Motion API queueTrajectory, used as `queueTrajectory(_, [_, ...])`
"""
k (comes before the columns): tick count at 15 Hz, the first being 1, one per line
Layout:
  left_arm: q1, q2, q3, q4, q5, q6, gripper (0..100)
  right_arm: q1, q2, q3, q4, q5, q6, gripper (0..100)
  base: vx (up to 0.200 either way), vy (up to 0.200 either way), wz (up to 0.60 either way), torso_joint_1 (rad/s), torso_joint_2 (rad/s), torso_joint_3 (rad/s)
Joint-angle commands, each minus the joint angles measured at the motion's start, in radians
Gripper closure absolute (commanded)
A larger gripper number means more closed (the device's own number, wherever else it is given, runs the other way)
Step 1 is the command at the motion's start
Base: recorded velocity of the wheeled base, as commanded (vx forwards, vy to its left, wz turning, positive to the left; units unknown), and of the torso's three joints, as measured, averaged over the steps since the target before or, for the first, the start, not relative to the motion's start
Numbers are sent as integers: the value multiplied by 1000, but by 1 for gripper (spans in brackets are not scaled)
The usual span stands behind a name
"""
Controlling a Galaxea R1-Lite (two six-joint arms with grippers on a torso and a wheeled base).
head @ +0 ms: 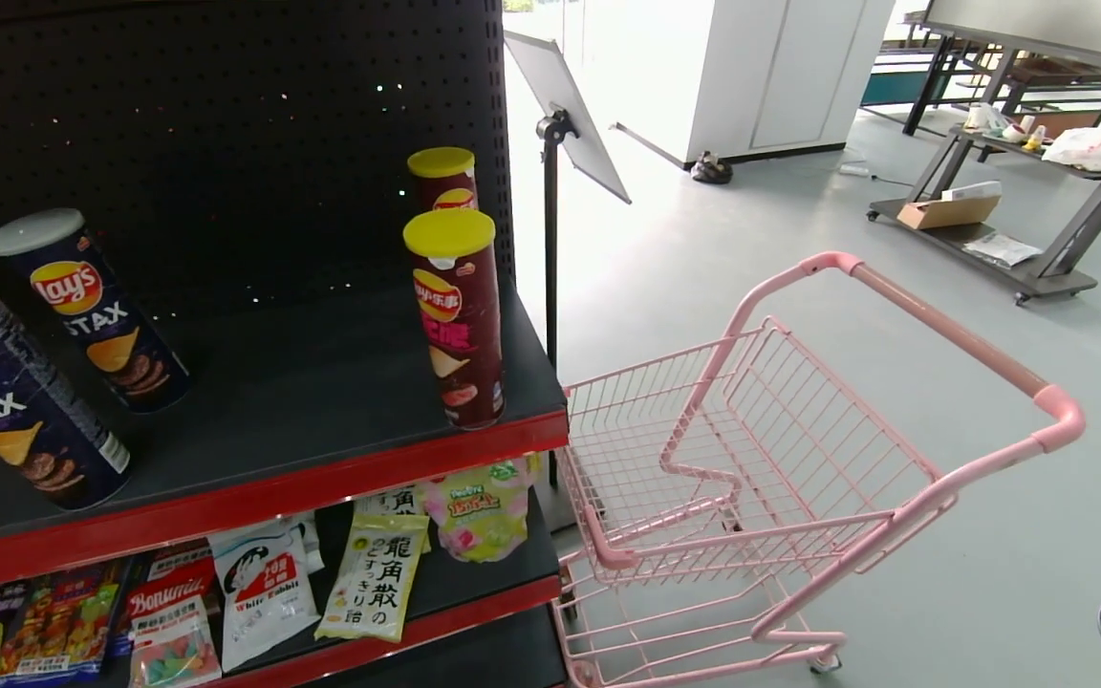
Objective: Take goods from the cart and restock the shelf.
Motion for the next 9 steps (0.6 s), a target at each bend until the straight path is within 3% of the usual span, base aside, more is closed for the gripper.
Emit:
queueTrajectory(1, [0, -1, -1, 0, 0, 0, 0, 0, 8, 2, 0, -2, -2, 100, 0, 0, 0, 0, 0, 0])
queueTrajectory(2, [0, -1, -1, -2, 0, 0, 0, 0, 6, 3, 0, -2, -2, 100, 0, 0, 0, 0, 0, 0])
queueTrajectory(8, [0, -4, -1, -2, 0, 5, 0, 0, 5, 8, 0, 0, -8, 100, 0, 0, 600, 6, 1, 2])
queueTrajectory(9, [0, -4, -1, -2, 0, 6, 0, 0, 6, 9, 0, 0, -8, 100, 0, 0, 0, 0, 0, 0])
